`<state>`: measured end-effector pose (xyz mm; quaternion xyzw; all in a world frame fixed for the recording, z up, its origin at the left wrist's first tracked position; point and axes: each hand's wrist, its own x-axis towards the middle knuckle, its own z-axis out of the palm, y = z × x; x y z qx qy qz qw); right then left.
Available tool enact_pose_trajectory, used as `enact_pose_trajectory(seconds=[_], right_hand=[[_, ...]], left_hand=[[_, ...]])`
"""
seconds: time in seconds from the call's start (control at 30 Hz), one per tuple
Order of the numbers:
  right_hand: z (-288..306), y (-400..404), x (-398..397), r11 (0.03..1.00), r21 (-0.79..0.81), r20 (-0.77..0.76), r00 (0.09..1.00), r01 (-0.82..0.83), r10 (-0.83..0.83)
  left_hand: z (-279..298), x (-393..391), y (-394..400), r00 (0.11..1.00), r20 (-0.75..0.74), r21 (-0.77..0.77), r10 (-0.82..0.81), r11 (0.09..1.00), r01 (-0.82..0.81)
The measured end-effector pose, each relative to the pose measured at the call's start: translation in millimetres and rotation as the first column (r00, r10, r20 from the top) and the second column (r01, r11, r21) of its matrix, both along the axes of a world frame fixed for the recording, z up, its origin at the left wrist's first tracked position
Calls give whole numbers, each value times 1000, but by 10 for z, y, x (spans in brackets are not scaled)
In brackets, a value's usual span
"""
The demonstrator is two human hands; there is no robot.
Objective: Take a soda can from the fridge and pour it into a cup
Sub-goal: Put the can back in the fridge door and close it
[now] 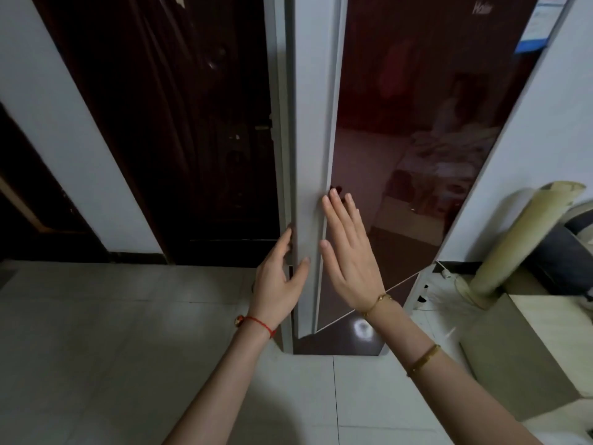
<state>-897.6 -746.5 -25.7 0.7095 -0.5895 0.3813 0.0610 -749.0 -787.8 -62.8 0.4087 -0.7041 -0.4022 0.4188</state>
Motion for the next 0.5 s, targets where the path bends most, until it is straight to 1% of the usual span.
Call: enact_pose_trajectory(seconds=[0.23,0.5], right_hand=[[32,-601,91,998,60,-59,998,36,-33],[-15,-1293,12,995,93,-109,994,28,-17]], left_hand=[[3,86,-715,998,56,12,3,1000,-4],[46,80,-1416,996,68,-17,49,999,-48]])
